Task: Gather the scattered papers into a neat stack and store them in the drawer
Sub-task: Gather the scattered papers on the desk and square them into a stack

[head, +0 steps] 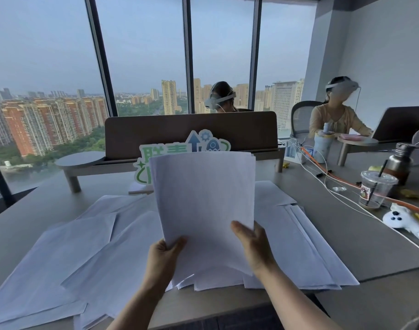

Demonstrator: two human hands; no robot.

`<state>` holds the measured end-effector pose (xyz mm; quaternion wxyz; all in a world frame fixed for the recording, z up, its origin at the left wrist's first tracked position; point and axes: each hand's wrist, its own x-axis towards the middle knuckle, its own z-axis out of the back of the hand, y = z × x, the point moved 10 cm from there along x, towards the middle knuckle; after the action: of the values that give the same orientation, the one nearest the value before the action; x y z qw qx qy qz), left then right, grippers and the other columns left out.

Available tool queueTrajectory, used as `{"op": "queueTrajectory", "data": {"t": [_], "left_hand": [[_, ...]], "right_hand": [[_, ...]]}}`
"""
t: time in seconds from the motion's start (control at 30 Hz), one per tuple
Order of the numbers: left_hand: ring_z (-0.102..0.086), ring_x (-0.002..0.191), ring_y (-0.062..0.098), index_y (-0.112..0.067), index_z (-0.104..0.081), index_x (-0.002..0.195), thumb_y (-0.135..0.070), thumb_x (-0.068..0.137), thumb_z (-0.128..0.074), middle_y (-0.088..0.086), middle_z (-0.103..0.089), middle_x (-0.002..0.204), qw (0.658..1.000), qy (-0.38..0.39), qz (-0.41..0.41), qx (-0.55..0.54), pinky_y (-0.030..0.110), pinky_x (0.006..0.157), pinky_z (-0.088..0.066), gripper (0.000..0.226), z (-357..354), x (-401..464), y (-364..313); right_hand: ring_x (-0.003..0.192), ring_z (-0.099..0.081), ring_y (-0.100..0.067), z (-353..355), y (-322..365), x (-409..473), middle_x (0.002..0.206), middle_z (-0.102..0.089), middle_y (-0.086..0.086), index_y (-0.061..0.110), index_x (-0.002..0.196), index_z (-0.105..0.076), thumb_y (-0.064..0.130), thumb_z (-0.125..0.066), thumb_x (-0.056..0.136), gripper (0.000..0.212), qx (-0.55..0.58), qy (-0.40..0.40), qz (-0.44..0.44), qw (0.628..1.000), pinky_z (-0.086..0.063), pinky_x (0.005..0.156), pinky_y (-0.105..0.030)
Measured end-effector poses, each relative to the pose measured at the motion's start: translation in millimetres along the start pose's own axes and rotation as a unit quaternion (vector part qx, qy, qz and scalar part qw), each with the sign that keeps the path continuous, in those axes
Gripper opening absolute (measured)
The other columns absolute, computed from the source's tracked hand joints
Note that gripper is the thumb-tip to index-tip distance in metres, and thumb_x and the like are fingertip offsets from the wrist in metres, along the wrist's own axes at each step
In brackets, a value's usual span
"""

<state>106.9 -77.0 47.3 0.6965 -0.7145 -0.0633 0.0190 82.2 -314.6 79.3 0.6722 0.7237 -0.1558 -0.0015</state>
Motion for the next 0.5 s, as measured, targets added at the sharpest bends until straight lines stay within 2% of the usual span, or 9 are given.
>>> {"op": "queueTrajectory", "data": {"t": [0.07, 0.13, 0.2, 0.27, 0.33, 0.43, 0.5], "left_hand": [[-0.050, 0.053, 0.002, -0.008, -0.067, 0.065, -0.007, 0.085, -0.068, -0.012, -0.060, 0.047, 1.000, -0.016, -0.012, 0.009, 0.021, 0.049, -0.042, 0.020, 4.7, 1.9, -3.9], [-0.053, 0.062, 0.012, -0.008, -0.068, 0.069, -0.007, 0.086, -0.067, -0.010, -0.063, 0.051, 1.000, -0.027, -0.009, 0.002, 0.028, 0.056, -0.045, 0.017, 9.0, 6.5, -2.3], [-0.053, 0.068, 0.016, -0.007, -0.068, 0.069, -0.005, 0.088, -0.065, -0.008, -0.064, 0.054, 0.999, -0.030, 0.004, -0.014, 0.033, 0.064, -0.046, 0.019, 9.9, 9.3, 2.4], [-0.051, 0.067, 0.014, -0.007, -0.065, 0.067, -0.003, 0.088, -0.063, -0.010, -0.062, 0.049, 0.999, -0.034, 0.013, -0.004, 0.031, 0.060, -0.044, 0.021, 9.3, 11.1, 6.7], [-0.053, 0.061, 0.012, -0.008, -0.065, 0.069, -0.004, 0.087, -0.064, -0.012, -0.062, 0.047, 0.999, -0.038, 0.023, 0.011, 0.027, 0.055, -0.046, 0.018, 7.5, 13.0, 12.7], [-0.060, 0.072, 0.019, -0.008, -0.068, 0.073, -0.011, 0.081, -0.069, -0.002, -0.069, 0.062, 0.997, -0.038, 0.052, 0.031, 0.040, 0.070, -0.052, 0.009, 0.8, 12.7, 22.3], [-0.060, 0.075, 0.020, -0.011, -0.066, 0.070, -0.006, 0.084, -0.066, 0.008, -0.069, 0.073, 0.997, -0.035, 0.057, 0.040, 0.040, 0.072, -0.051, 0.015, -8.7, 9.0, 23.3]], "right_hand": [[0.099, -0.065, -0.005, 6.4, -0.1, 4.8, 0.103, -0.071, 0.011, 0.018, 0.108, -0.066, 0.046, -0.059, 0.088, 0.035, -0.030, -0.003, -0.008, 1.000, -0.048, 0.089, -0.025], [0.086, -0.060, -0.009, 23.1, 1.8, 12.1, 0.086, -0.063, 0.013, 0.017, 0.094, -0.063, 0.054, -0.049, 0.088, 0.040, -0.109, -0.034, -0.021, 0.993, -0.043, 0.075, -0.025], [0.089, -0.057, -0.017, 47.4, -4.1, 19.3, 0.091, -0.062, 0.006, 0.020, 0.097, -0.062, 0.051, -0.051, 0.085, 0.035, -0.204, -0.074, -0.057, 0.975, -0.040, 0.069, -0.028], [0.099, -0.057, -0.020, 74.3, -18.9, 24.3, 0.110, -0.062, 0.002, 0.020, 0.116, -0.059, 0.039, -0.056, 0.087, 0.035, -0.314, -0.086, -0.119, 0.938, -0.040, 0.074, -0.028], [0.110, -0.056, -0.025, 102.3, -31.8, 24.3, 0.126, -0.058, -0.001, 0.020, 0.130, -0.052, 0.038, -0.057, 0.083, 0.050, -0.391, -0.092, -0.165, 0.901, -0.045, 0.082, -0.031], [0.120, -0.047, -0.031, 140.3, -38.7, 14.8, 0.133, -0.050, -0.007, 0.021, 0.133, -0.045, 0.040, -0.055, 0.079, 0.058, -0.488, -0.113, -0.230, 0.835, -0.044, 0.094, -0.036], [0.123, -0.041, -0.034, 161.5, -34.4, 8.6, 0.135, -0.045, -0.011, 0.019, 0.131, -0.043, 0.040, -0.056, 0.080, 0.056, -0.527, -0.138, -0.254, 0.799, -0.038, 0.097, -0.040]]}}
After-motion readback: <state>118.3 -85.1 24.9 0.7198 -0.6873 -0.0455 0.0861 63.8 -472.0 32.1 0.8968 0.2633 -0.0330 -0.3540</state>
